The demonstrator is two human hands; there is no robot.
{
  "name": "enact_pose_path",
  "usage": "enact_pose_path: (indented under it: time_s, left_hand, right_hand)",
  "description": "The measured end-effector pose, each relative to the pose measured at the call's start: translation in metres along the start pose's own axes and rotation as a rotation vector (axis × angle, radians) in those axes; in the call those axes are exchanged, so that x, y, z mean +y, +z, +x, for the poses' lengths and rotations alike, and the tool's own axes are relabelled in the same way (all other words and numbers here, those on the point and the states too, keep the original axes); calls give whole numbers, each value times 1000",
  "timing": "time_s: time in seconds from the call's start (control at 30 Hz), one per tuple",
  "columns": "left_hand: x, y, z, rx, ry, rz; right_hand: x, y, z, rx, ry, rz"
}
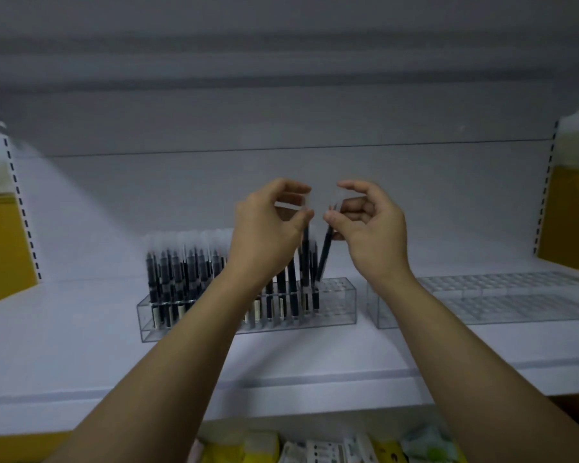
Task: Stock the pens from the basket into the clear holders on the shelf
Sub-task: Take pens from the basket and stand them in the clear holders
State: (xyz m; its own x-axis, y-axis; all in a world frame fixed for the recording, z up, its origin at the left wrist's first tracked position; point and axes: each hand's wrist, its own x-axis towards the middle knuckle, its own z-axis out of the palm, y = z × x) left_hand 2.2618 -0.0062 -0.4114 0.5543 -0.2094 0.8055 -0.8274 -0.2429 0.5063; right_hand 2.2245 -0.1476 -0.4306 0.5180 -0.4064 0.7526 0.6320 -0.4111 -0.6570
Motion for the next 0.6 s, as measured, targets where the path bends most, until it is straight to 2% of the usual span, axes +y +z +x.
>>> enact_pose_path:
  time_s: [0.3, 0.6]
  left_hand:
    - [-8, 4, 10, 24, -11, 39]
    - [-11, 2, 18, -19, -66, 96]
  right_hand:
    - [24, 0, 7, -60, 39, -38]
    - [35, -4, -18, -338, -109, -497]
